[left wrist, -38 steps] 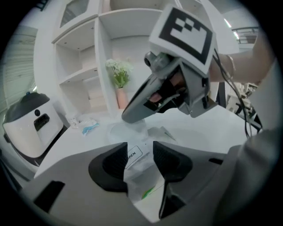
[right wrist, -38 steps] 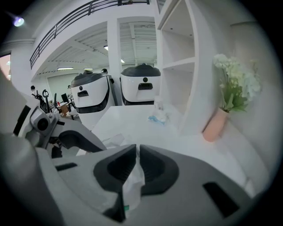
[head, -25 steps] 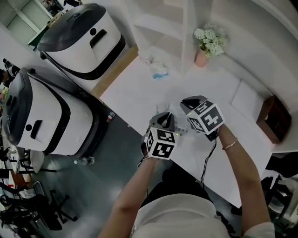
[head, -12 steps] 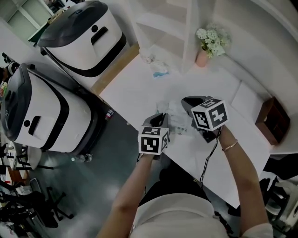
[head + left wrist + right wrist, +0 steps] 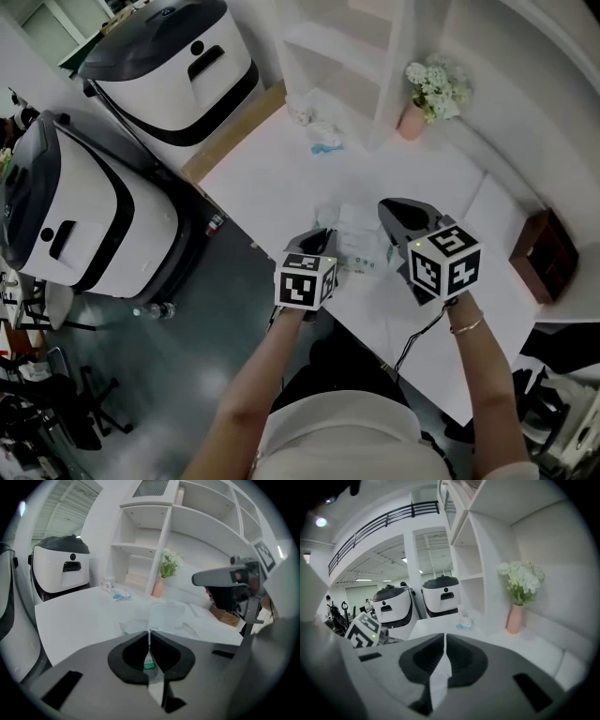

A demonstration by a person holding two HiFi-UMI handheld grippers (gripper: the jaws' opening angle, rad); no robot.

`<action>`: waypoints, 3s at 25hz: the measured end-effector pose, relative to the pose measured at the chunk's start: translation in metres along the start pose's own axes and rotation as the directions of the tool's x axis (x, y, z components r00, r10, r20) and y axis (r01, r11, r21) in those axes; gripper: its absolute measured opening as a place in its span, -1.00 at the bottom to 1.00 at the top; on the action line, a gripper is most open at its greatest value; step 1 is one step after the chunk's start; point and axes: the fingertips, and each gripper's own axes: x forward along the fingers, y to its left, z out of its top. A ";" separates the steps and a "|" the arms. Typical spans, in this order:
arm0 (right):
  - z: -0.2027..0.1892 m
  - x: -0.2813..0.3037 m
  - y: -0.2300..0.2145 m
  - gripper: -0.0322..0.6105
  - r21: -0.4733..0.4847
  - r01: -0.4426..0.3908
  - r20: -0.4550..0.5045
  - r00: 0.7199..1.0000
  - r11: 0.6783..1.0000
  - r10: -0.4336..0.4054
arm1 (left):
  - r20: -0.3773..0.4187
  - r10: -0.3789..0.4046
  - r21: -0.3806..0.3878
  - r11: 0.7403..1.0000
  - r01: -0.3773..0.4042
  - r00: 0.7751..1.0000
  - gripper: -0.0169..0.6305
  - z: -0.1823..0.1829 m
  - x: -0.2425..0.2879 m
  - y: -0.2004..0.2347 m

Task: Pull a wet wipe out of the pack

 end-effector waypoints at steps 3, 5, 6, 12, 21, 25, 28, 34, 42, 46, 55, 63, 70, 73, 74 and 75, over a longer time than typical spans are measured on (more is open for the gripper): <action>-0.020 0.000 0.029 -0.85 -0.143 -0.049 -0.039 0.998 0.988 0.044 | 0.007 -0.005 -0.003 1.000 0.005 1.000 -0.93 0.000 -0.001 0.000; -0.043 0.009 0.045 -0.86 -0.260 -0.085 -0.126 0.991 0.962 0.054 | 0.012 -0.003 0.002 1.000 0.003 1.000 -0.93 0.000 -0.002 -0.001; -0.054 0.015 0.050 -0.87 -0.307 -0.104 -0.172 0.984 0.946 0.053 | 0.013 -0.001 0.006 1.000 0.001 1.000 -0.93 0.000 -0.002 -0.001; -0.085 0.044 0.055 -0.86 -0.404 -0.172 -0.328 0.944 0.898 0.033 | 0.018 0.001 0.008 1.000 -0.001 1.000 -0.93 -0.001 -0.001 -0.002; -0.098 0.057 0.051 -0.85 -0.511 -0.321 -0.509 0.860 0.798 0.020 | 0.012 -0.009 -0.007 1.000 0.009 1.000 -0.93 -0.003 -0.001 0.001; -0.103 0.060 0.052 -0.84 -0.510 -0.422 -0.590 0.806 0.750 0.052 | 0.010 -0.015 -0.017 1.000 0.015 1.000 -0.93 -0.004 0.000 0.001; -0.106 0.061 0.054 -0.84 -0.524 -0.488 -0.637 0.769 0.698 0.060 | 0.006 -0.021 -0.022 1.000 0.021 1.000 -0.93 -0.004 0.000 0.001; -0.111 0.066 0.054 -0.81 -0.546 -0.561 -0.699 0.715 0.622 0.030 | 0.000 -0.020 -0.028 0.999 0.020 1.000 -0.93 -0.005 0.001 0.001; -0.114 0.069 0.055 -0.81 -0.522 -0.624 -0.747 0.663 0.582 0.040 | -0.007 -0.018 -0.034 0.999 0.018 1.000 -0.94 -0.005 0.002 0.002; -0.115 0.070 0.054 -0.82 -0.541 -0.629 -0.738 0.673 0.558 0.044 | -0.005 -0.015 -0.037 0.999 0.015 1.000 -0.94 -0.005 0.003 0.002; -0.114 0.069 0.055 -0.89 -0.521 -0.599 -0.721 0.690 0.608 0.063 | -0.005 -0.016 -0.044 0.999 0.016 1.000 -0.94 -0.006 0.003 0.003; -0.104 0.061 0.058 -0.89 -0.480 -0.529 -0.666 0.739 0.700 0.102 | -0.009 -0.021 -0.032 0.999 0.021 1.000 -0.94 -0.006 0.002 0.004; -0.096 0.056 0.059 -0.89 -0.493 -0.468 -0.623 0.778 0.734 0.078 | -0.008 -0.015 -0.018 1.000 0.015 1.000 -0.94 -0.006 0.002 0.003; -0.093 0.054 0.058 -0.89 -0.490 -0.434 -0.602 0.796 0.757 0.067 | -0.008 -0.009 -0.007 1.000 0.009 1.000 -0.94 -0.005 0.002 0.003; -0.092 0.053 0.058 -0.89 -0.488 -0.419 -0.593 0.803 0.765 0.061 | -0.008 -0.008 -0.003 1.000 0.008 1.000 -0.94 -0.005 0.002 0.003; -0.091 0.052 0.058 -0.89 -0.488 -0.407 -0.586 0.808 0.772 0.055 | -0.008 -0.007 -0.001 1.000 0.007 1.000 -0.94 -0.005 0.002 0.003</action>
